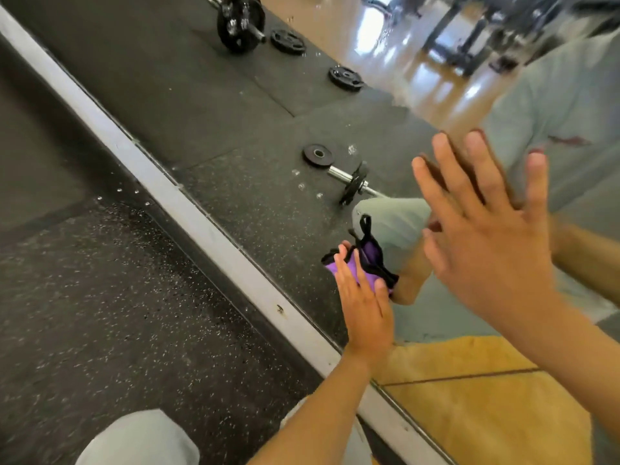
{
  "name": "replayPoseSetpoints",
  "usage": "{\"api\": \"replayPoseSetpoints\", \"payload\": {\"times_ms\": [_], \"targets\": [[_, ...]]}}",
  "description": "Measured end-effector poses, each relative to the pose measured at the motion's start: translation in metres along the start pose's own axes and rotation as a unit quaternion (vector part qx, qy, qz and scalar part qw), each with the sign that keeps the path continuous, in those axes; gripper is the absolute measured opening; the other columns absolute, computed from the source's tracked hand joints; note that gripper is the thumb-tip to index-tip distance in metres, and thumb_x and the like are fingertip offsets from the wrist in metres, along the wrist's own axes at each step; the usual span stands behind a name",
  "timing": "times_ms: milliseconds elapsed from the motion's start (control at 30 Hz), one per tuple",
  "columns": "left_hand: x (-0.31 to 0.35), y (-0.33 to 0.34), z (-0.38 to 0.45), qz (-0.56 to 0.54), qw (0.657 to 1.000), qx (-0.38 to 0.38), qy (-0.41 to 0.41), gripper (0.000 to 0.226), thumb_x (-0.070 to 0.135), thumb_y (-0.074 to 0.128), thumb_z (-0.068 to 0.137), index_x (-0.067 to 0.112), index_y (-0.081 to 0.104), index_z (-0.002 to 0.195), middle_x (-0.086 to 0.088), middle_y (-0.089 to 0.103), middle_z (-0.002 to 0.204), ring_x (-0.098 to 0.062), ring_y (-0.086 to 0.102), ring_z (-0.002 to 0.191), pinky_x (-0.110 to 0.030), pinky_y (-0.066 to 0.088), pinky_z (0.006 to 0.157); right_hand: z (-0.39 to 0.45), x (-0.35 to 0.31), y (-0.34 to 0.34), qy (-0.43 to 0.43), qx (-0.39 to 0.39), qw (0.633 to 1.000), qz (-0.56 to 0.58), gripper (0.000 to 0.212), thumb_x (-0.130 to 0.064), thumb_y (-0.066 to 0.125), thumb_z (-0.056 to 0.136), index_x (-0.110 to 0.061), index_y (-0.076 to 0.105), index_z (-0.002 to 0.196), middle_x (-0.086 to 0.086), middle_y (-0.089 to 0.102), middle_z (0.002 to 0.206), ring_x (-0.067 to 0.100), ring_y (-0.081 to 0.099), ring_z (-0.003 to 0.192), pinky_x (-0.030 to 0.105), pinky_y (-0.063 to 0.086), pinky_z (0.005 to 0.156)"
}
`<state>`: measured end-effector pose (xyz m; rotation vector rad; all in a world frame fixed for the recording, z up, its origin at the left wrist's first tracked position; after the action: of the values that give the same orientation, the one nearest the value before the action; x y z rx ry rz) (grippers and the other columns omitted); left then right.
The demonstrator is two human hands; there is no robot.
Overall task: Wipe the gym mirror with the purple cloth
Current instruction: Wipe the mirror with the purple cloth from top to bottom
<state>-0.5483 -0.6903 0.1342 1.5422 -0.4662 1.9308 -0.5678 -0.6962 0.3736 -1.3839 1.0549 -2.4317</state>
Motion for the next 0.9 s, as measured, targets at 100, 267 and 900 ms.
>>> {"api": "replayPoseSetpoints", "payload": {"times_ms": [100, 267, 900], "targets": [[-0.023, -0.002, -0.005, 0.023, 0.998, -0.031, 0.046, 0.065, 0.054, 0.024, 0.111, 0.056, -0.021, 0.158, 0.026, -0.009, 0.172, -0.030, 0.008, 0.163, -0.060, 0.017, 0.129, -0.016, -0.013, 0.017, 0.018, 0.023, 1.000, -0.001, 0.076, -0.036, 0.040, 0.099, -0.022, 0.010, 0.167, 0.001, -0.003, 0.175, 0.023, -0.005, 0.162, 0.053, -0.019, 0.123], [-0.054, 0.005, -0.009, 0.090, 0.982, -0.076, 0.145, 0.061, 0.053, 0.019, 0.113, 0.047, -0.015, 0.163, 0.015, -0.012, 0.175, -0.027, -0.002, 0.163, -0.062, 0.016, 0.128, -0.036, -0.008, 0.027, 0.033, 0.064, 0.997, -0.008, 0.074, -0.042, 0.041, 0.101, -0.024, 0.012, 0.167, -0.001, 0.001, 0.175, 0.022, -0.002, 0.162, 0.050, -0.014, 0.126], [-0.135, 0.026, -0.090, 0.256, 0.861, -0.130, 0.419, 0.056, 0.043, 0.031, 0.114, 0.039, 0.012, 0.167, 0.005, 0.000, 0.177, -0.017, 0.009, 0.162, -0.044, 0.010, 0.131, -0.063, -0.028, 0.061, 0.092, 0.037, 0.995, -0.005, 0.075, -0.041, 0.041, 0.105, -0.026, 0.003, 0.167, 0.000, -0.007, 0.175, 0.025, -0.007, 0.161, 0.065, 0.000, 0.126]]}}
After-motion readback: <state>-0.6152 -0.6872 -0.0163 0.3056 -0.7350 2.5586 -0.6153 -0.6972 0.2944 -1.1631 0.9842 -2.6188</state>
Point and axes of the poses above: each hand's wrist, its own z-axis towards the middle knuckle, its own y-axis out of the palm, x = y × z, the point moved 8 cm from there along z, towards the middle knuckle
